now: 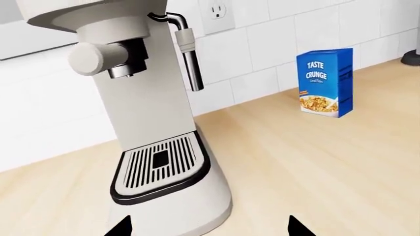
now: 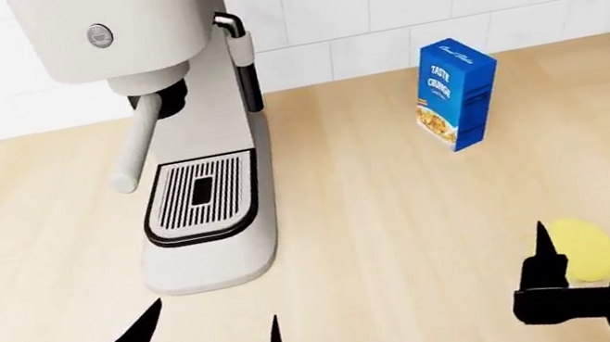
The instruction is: Pick the jam and jello cup from the counter and place them in the cabinets closest to them.
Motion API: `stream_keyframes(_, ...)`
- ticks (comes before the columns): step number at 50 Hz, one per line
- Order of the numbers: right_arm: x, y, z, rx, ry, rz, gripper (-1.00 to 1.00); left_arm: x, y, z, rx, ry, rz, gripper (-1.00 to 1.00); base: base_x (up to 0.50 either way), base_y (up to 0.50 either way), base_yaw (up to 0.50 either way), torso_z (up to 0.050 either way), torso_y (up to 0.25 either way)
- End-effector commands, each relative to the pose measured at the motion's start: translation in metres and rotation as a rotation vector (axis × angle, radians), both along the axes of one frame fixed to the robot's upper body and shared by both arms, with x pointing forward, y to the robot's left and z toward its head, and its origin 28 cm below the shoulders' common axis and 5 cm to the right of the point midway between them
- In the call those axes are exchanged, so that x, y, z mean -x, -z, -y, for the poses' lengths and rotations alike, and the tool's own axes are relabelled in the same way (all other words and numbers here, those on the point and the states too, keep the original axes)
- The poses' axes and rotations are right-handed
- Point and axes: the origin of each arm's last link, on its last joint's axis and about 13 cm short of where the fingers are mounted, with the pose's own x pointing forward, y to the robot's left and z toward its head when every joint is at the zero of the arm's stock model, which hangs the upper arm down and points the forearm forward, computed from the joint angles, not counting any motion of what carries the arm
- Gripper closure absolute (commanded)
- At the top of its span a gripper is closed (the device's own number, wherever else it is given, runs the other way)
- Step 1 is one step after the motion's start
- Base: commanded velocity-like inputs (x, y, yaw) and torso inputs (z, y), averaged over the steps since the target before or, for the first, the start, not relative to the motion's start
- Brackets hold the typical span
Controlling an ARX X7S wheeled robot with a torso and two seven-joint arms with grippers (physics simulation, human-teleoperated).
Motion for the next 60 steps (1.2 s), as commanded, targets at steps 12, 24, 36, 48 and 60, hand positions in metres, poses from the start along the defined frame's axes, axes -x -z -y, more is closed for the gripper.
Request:
stream_keyframes(12,0.000,0.015,-0.003,-0.001,-0.049,-0.045,-1.00,0.001,0.001,-0.001,0.003,-0.002,0.005,-1.00,0.00,0.00,0.00,0.000,0.000)
stream_keyframes(24,-0.005,0.025,-0.002,-0.003,-0.035,-0.074,-1.00,0.002,0.002,-0.002,0.006,-0.004,0.005,-1.00,0.00,0.00,0.00,0.000,0.000)
stream_keyframes(36,-0.004,0.032,-0.004,0.008,-0.034,-0.090,1.00,0.002,0.002,-0.002,0.008,-0.007,0.006,-1.00,0.00,0.00,0.00,0.000,0.000)
stream_keyframes(48,-0.002,0.027,-0.005,0.017,-0.039,-0.060,1.00,0.002,0.002,-0.002,0.008,-0.009,0.003,-1.00,0.00,0.00,0.00,0.000,0.000)
stream_keyframes(60,0.011,-0.038,-0.008,-0.005,-0.084,0.235,1.00,0.003,0.002,-0.003,0.012,-0.010,0.005,-1.00,0.00,0.00,0.00,0.000,0.000)
